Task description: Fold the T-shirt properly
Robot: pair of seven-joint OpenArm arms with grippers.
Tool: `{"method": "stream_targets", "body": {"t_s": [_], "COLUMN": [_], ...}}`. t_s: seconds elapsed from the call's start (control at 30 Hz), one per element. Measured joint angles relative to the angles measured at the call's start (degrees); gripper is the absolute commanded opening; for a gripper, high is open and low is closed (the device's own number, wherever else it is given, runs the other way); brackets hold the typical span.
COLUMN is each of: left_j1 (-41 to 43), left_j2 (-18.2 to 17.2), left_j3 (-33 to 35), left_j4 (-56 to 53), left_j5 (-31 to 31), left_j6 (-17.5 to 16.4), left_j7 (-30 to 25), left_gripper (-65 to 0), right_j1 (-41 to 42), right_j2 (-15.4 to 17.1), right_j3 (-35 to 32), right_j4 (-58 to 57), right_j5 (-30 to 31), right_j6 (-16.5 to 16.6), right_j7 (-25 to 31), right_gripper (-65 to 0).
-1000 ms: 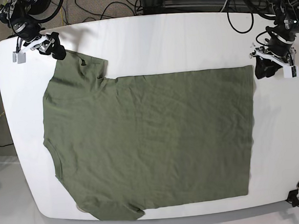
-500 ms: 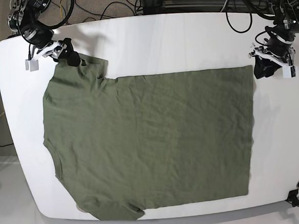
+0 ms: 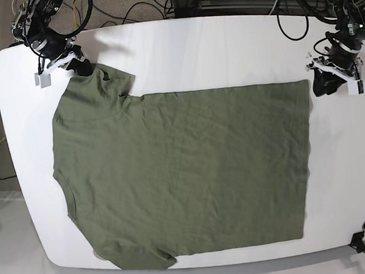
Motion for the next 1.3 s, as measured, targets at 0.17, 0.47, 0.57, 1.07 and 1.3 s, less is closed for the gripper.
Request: {"method": "stream_targets", "body": {"t_s": [0.17, 0.47, 0.57, 1.07, 1.3], "left_j1": [-0.5, -5.0, -5.7, -6.5, -12.4], "left_j2": [0.1, 0.0, 0.5, 0.9, 3.6], "left_j3": [-1.5, -4.9, -4.8, -3.1, -2.3], "left_j4": [0.0, -14.7, -17.4, -20.5, -23.6], "left_j5": [0.0, -3.8, -4.3, -6.3, -7.0], "left_j6": [-3.5, -8.7, -10.7, -16.7, -16.7], "left_j7": [0.8, 6.0, 6.0, 3.5, 7.2], "left_gripper": [-44.7, -44.7, -44.7, -21.9, -21.9], "right_j1": [-0.5, -0.5, -0.5, -0.8, -0.8], "right_j2": [0.0, 0.2, 0.2, 0.3, 0.2], "right_j3": [0.0, 0.0, 0.0, 0.0, 0.0], "right_j4": [0.0, 0.0, 0.0, 0.0, 0.0], "right_j5": [0.0, 0.0, 0.0, 0.0, 0.0], "right_j6": [0.0, 0.0, 0.0, 0.0, 0.0], "right_j7": [0.0, 0.1, 0.1, 0.2, 0.2], "right_gripper": [-65.0, -65.0, -65.0, -65.0, -65.0]}}
